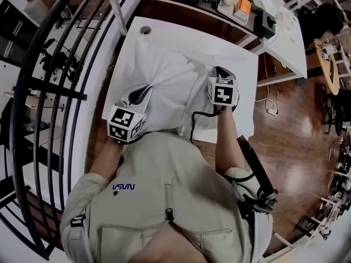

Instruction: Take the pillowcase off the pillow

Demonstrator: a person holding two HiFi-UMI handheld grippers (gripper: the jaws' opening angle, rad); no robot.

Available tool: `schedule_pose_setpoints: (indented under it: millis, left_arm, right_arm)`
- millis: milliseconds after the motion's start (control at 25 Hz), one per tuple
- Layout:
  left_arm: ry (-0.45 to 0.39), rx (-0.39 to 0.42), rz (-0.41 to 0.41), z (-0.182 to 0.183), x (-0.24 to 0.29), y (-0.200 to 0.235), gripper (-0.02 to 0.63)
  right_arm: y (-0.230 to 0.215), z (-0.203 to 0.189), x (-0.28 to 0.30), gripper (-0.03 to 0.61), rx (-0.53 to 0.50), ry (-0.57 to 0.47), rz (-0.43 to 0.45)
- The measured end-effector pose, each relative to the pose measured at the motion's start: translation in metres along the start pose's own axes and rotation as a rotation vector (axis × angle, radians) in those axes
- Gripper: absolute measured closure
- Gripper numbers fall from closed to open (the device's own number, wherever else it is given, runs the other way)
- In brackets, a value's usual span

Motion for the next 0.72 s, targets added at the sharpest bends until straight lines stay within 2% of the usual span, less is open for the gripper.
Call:
schedule_pose_setpoints:
  millis: [80,200,400,600,720]
  left_arm:
    - [-0.006,-0.026,0.010,-0.003,-0.008,0.005,0.598]
    - [0.025,-0.067,0.032,-0.025,-0.008,0.012,0.600]
    - [0.090,-0.109,0.065,-0.064,0.008,0.024,0.598]
    - [0.104,0.008,0.057,-0.057,0.025,0.019,0.581]
    - [0.094,0.058,0.050,-0.047,0.030,0.017,0.533]
  right_arm:
    - [-0.013,-0.016,-0.004,0.566,0.051,0.000,-0.018]
    - [-0.007,-0.039,-0.003,0.568,0.088,0.010,-0.023]
    - [0.017,-0.034,-0.003,0.568,-0.023,0.004,-0.013]
    - [0.027,-0.025,-0.002,0.565,-0.131,-0.008,0.024]
    - [0.034,-0.017,-0.001,0.556,-0.146,-0.015,0.071]
Point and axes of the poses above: the fingertips, and each gripper's own axes: x forward along the fingers, y to its left, z out of its top, the point moved 4 cm from there along -x, backward along the fingers
